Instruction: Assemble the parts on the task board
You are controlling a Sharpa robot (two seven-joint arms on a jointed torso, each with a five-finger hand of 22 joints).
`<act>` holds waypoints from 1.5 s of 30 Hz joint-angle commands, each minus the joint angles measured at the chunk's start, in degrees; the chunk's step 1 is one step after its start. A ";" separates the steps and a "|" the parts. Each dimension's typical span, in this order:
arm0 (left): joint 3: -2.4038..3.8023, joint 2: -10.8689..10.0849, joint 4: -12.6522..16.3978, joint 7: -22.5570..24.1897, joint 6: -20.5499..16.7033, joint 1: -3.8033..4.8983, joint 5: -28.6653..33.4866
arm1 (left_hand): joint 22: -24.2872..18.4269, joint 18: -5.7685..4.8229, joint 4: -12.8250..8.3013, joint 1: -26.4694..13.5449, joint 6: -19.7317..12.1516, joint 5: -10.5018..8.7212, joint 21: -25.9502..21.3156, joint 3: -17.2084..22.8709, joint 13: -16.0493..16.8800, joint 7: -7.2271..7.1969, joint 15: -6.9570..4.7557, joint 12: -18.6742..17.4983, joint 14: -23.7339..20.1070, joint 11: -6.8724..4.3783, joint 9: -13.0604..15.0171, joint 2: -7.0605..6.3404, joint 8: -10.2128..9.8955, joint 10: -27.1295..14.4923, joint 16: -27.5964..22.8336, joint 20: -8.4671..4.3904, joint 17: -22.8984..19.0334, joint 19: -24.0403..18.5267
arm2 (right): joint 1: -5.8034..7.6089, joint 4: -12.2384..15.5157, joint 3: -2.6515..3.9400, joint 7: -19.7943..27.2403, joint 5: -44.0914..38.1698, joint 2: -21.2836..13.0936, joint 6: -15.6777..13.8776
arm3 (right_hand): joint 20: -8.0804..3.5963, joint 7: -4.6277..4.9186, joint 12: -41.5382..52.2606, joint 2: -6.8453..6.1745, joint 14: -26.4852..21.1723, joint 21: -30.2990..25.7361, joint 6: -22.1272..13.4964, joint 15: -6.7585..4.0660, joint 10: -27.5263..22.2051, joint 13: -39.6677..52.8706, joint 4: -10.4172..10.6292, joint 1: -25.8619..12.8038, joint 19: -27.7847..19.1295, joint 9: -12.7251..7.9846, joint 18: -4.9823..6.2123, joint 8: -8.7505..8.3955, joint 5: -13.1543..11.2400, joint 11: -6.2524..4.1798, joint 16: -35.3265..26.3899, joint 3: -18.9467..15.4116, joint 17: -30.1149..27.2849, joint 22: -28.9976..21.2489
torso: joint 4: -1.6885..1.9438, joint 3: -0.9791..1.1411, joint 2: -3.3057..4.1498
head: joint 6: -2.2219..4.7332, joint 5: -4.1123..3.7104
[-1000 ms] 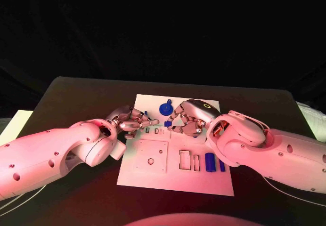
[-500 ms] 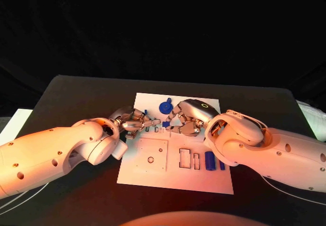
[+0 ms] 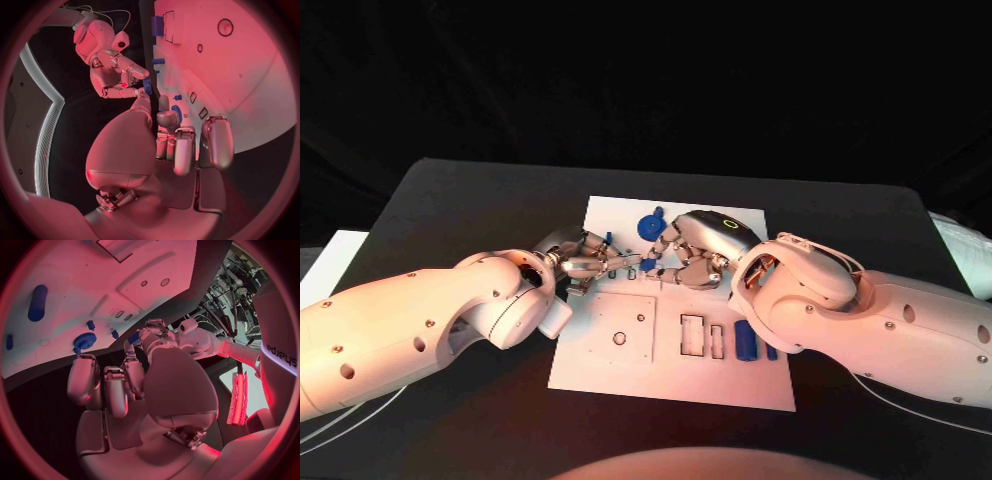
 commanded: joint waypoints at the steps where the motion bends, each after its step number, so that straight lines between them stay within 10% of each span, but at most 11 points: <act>1: 0.03 0.16 0.08 -0.47 0.81 0.03 -0.27 | 0.11 -0.64 0.06 0.75 -0.46 0.12 0.22 0.42 0.16 0.08 -0.46 0.33 6.11 0.05 0.15 -0.20 0.41 0.33 0.17 0.01 15.08 0.41 | -0.05 0.22 -0.01 0.96 -0.24 0.11 0.45 | 0.04 0.02 -0.25 -0.25 5.16 0.03 0.33 -0.47 -0.28 1.78 0.11 -0.30 0.26 0.08 -1.00 0.23 0.24 0.00 -0.03 -0.18 11.36 0.04 | 0.00 -0.01 0.04 | -0.08 0.00; 45: 0.03 0.13 -0.12 -0.99 2.06 0.03 -0.46 | 0.76 -0.72 -2.68 5.31 -2.12 0.08 0.55 3.36 1.24 -0.30 -0.77 1.11 6.11 -0.32 1.69 -0.12 3.02 0.39 0.17 -0.29 15.08 0.44 | -0.04 0.16 0.00 1.69 0.50 0.30 1.05 | 0.04 -0.09 0.10 0.07 5.18 -0.07 0.45 -0.49 -0.10 2.07 0.29 -0.03 0.19 0.11 -0.98 0.27 1.08 -0.08 0.01 -0.50 11.44 -0.07 | 0.01 -0.07 -0.06 | -0.72 -0.39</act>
